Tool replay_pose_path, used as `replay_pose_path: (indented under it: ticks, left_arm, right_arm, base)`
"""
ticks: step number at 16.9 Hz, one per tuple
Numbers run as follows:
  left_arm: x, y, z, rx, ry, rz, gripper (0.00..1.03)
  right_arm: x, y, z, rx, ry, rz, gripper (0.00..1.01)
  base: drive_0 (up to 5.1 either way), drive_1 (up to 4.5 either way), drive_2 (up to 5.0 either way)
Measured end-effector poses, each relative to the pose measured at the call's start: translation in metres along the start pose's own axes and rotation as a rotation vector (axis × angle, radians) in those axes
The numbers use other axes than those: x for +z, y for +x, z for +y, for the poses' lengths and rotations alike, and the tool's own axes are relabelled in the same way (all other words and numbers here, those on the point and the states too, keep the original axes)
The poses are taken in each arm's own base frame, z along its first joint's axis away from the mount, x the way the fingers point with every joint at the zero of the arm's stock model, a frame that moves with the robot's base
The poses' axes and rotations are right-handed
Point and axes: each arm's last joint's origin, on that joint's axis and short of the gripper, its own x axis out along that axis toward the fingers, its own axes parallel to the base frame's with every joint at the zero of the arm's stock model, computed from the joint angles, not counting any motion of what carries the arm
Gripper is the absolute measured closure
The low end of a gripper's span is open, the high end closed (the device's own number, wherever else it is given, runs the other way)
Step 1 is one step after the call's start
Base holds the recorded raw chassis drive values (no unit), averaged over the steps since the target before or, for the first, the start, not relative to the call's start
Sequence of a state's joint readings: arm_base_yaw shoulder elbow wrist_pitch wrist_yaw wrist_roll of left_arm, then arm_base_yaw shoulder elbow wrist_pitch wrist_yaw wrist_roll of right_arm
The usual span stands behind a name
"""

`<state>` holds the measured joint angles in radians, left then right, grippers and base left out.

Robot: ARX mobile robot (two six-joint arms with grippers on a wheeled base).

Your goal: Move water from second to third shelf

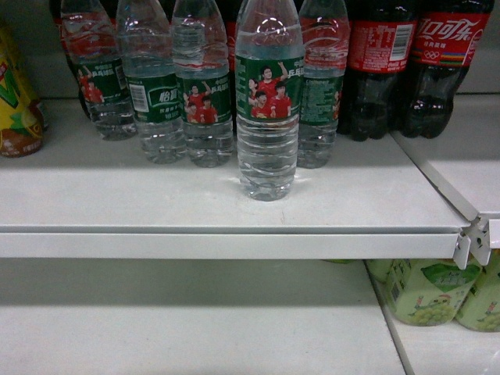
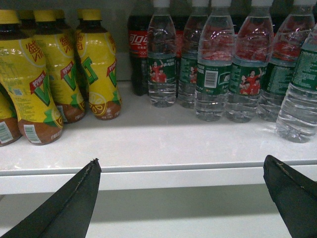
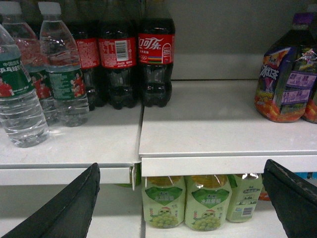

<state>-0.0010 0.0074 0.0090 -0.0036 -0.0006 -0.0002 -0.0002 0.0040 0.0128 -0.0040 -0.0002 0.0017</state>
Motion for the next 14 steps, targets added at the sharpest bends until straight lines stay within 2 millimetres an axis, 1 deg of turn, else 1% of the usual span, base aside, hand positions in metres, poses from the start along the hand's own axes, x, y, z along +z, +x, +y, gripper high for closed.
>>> replay_pose_path:
  ticks: [14]
  left_arm:
    - [0.0,0.0,0.0,0.0,0.0,0.0,0.05]
  right_arm:
    - [0.0,0.0,0.0,0.0,0.0,0.0,0.03]
  base:
    - [0.0,0.0,0.0]
